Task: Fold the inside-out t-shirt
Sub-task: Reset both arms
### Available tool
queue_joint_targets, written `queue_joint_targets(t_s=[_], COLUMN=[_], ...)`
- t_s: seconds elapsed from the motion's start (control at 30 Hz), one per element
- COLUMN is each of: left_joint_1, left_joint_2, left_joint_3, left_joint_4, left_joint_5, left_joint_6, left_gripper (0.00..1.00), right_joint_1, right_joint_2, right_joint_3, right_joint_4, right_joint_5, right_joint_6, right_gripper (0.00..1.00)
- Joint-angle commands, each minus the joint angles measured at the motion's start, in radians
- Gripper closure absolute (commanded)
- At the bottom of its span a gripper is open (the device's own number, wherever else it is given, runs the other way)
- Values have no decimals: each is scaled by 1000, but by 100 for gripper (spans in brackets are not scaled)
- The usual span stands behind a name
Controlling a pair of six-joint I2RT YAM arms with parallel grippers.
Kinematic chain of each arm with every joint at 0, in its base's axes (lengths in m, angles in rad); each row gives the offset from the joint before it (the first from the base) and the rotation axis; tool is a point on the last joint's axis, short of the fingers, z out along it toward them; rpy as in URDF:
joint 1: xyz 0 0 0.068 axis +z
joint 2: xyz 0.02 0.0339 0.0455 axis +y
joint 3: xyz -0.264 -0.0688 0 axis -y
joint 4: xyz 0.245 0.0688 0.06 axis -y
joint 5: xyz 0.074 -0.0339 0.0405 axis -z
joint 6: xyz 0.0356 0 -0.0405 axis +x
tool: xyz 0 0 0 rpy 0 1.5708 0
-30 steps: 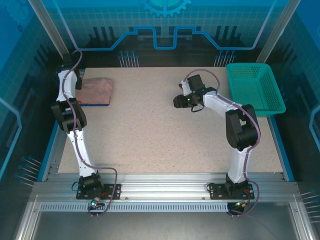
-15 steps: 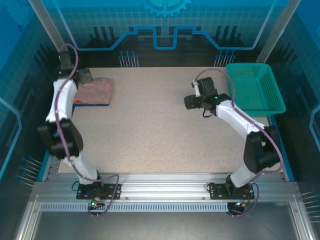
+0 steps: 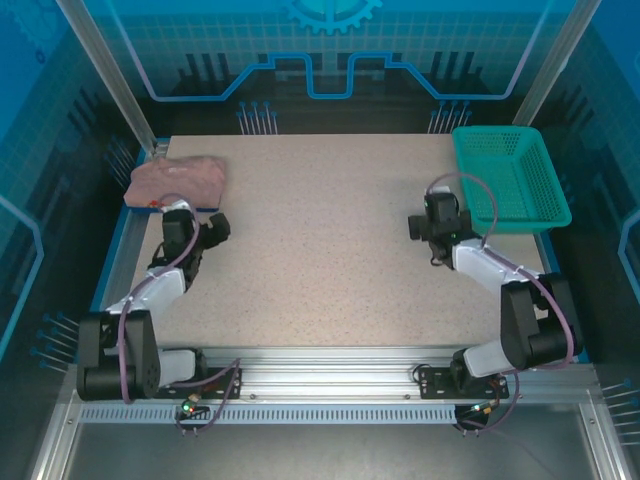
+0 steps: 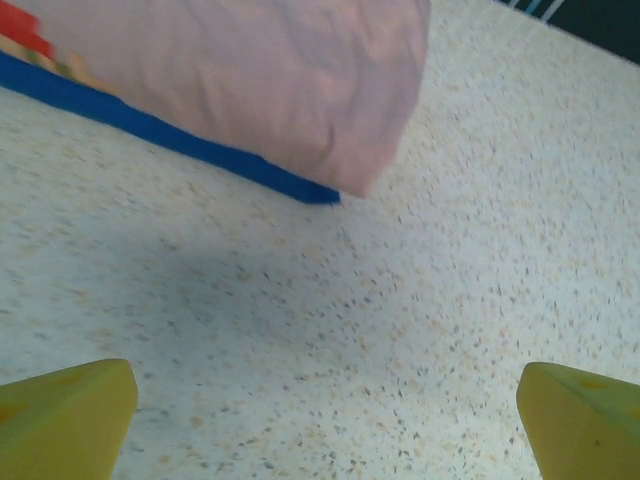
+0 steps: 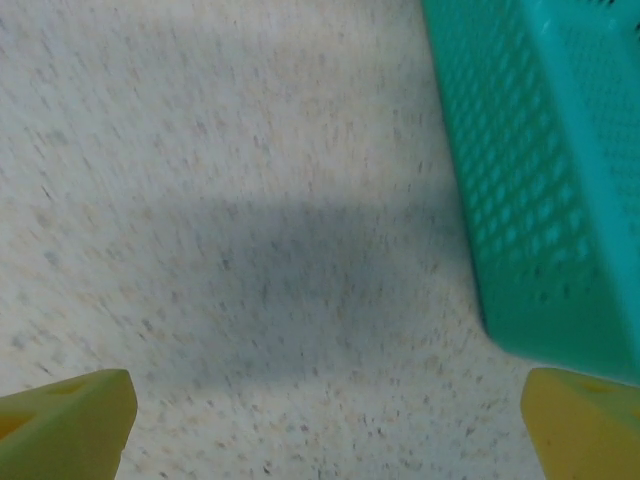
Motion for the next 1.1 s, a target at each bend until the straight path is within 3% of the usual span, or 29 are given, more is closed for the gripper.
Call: queue_joint_targets(t_s=[0.0, 0.17, 0.23, 0.3, 0.4, 0.5, 0.83, 1.07], left_joint_1=[-14, -13, -15, -24, -52, -57, -94, -96], left_joint_2=[49, 109, 115, 94, 18, 2, 259, 252], left_joint_3=[14, 33, 28, 39, 13, -91, -166, -160], left_joint_4=[253, 344, 371, 300, 189, 354, 705, 676], left_joint_5=[26, 22, 78, 85, -28, -47, 7, 8], left_joint_6=[59, 72, 67, 77, 134, 155, 240, 237], left_gripper=[1, 1, 1, 1, 1, 1, 1, 1], right_joint_1=[-34, -77, -99, -118, -128, -120, -121, -121], right_joint_2=[-25, 20, 31, 33, 45, 57, 57, 57], right_joint_3=[-109, -221, -248, -256, -266, -272, -273, -273], right_joint_4=[358, 583, 638, 647, 675, 694, 696, 695], right_joint_5=[-114, -213, -263, -296, -339, -358, -359, -359], right_joint_6=[-58, -48, -40, -32, -37, -57, -56, -57], right_gripper=[0, 0, 0, 0, 0, 0, 0, 0])
